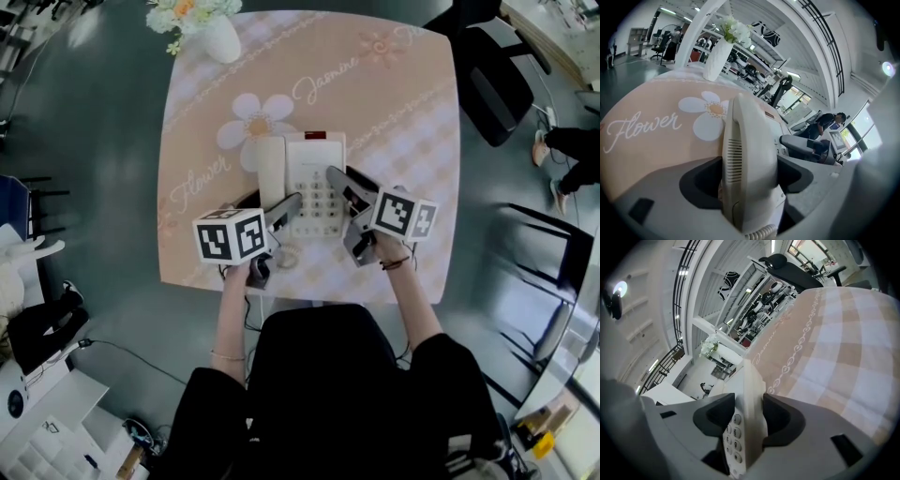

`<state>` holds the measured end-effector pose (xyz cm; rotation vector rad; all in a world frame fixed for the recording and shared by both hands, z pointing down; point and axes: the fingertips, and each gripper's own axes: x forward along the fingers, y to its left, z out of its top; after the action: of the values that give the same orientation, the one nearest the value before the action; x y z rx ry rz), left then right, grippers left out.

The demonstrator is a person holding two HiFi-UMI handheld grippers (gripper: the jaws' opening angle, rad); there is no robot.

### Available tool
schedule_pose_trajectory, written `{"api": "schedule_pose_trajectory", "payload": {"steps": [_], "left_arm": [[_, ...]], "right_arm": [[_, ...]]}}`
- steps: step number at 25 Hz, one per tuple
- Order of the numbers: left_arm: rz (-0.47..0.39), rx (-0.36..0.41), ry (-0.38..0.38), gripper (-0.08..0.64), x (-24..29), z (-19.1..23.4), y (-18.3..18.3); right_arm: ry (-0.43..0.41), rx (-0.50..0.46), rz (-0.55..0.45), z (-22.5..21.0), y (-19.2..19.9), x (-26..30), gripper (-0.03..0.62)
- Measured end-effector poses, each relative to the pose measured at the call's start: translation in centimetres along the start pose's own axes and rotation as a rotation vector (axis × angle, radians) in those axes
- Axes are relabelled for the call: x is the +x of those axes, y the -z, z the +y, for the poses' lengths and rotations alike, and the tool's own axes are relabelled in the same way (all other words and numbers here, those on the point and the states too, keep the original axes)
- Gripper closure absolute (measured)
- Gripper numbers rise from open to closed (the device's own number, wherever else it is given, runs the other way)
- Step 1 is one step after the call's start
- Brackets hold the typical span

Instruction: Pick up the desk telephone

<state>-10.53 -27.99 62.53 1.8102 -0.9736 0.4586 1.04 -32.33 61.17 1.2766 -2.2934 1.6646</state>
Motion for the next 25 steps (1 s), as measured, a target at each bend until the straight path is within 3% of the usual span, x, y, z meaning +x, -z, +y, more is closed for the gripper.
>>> {"api": "schedule_pose_trajectory", "payload": {"steps": [10,25], "left_arm": [[0.009,0.01,-0.031,0.232,-0.2,-0.1,0.0],[-0.041,0.02,-0.023,0.233,-2.6,-2.9,-1.5]], "right_arm": [[0.016,-0.031,-0.008,0.3,-0.1,-0.2,0.425],[0.01,-0.068,-0.085,3.3,-2.0,-2.6,0.425]]}}
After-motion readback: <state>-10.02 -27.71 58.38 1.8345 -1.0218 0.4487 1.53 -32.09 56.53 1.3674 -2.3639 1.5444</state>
